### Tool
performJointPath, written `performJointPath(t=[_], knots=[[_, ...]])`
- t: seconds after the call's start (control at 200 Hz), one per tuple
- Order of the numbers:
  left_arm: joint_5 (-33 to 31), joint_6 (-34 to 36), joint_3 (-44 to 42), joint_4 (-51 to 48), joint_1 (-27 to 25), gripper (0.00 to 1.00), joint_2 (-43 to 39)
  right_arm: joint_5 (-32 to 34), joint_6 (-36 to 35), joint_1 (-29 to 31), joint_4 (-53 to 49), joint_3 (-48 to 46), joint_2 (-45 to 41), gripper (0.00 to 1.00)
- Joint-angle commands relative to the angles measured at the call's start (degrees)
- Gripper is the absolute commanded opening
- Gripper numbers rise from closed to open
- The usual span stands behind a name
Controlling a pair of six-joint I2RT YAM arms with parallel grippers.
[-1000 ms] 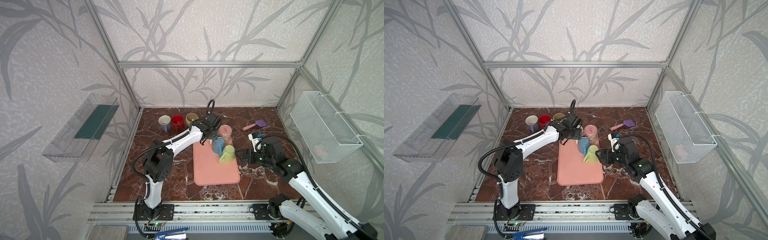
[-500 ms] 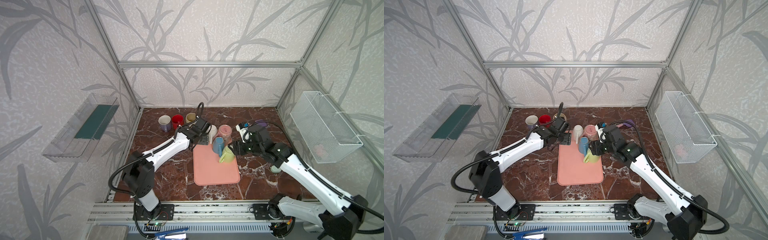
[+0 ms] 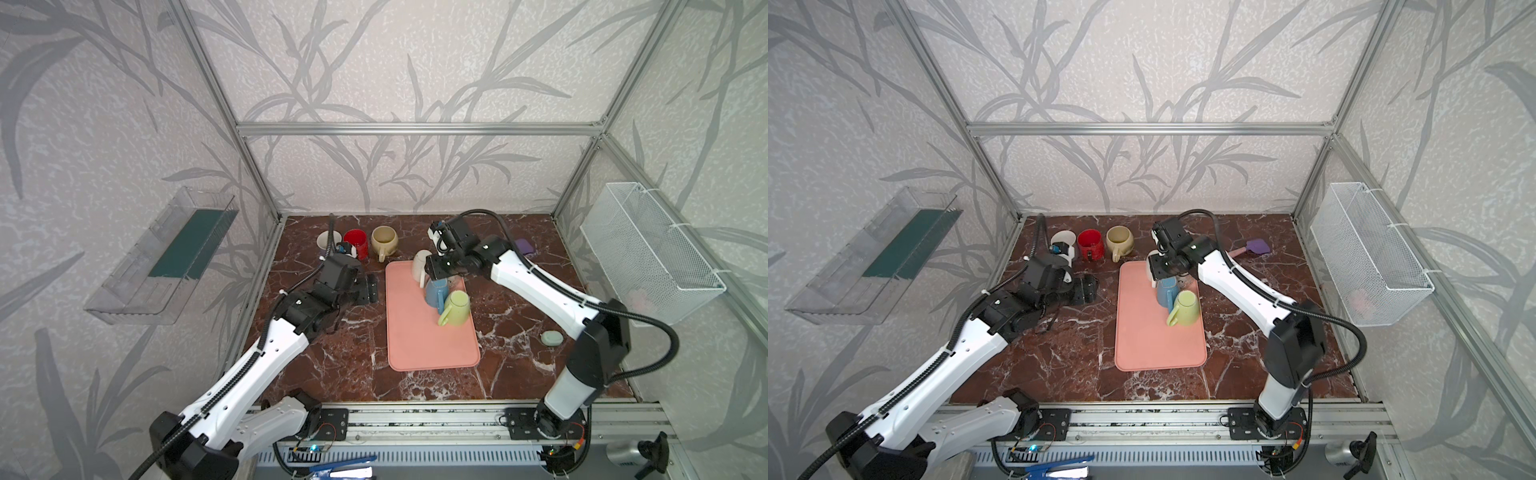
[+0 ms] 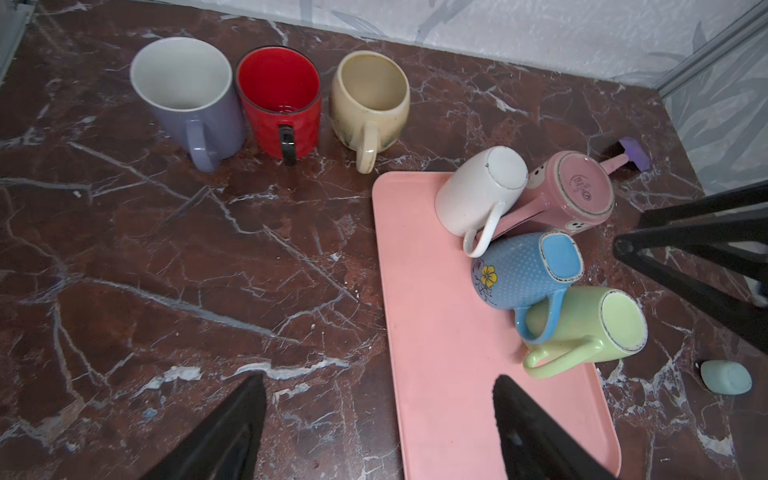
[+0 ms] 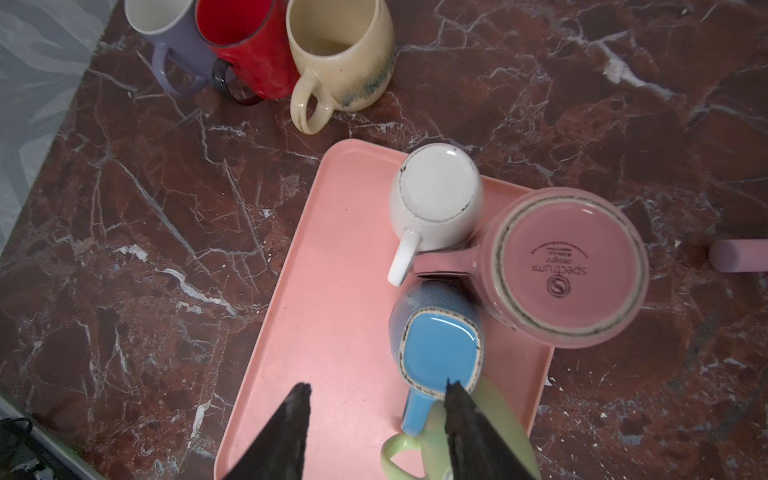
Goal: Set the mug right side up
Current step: 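Move the right gripper over the upside-down white mug while the left gripper withdraws, then lower the right gripper onto the white mug and close on it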
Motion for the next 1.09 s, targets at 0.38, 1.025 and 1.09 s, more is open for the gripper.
performJointPath(t=[0.38, 1.025, 1.09], knots=[[-0.11, 2.94, -6.21, -2.89, 3.95, 0.84, -8.7, 4.49, 4.23, 0.99, -10.8, 19.08, 20.2, 0.47], [-1.25, 3.2, -6.37, -3.09, 3.43, 0.83, -8.44, 7.28, 5.44, -0.15, -13.35, 26.95, 30.44, 0.48], [-1.08, 3.21, -6.42, -2.97, 3.73, 0.83, -8.22, 6.98, 5.42, -0.15, -12.86, 26.8, 30.85, 0.48]])
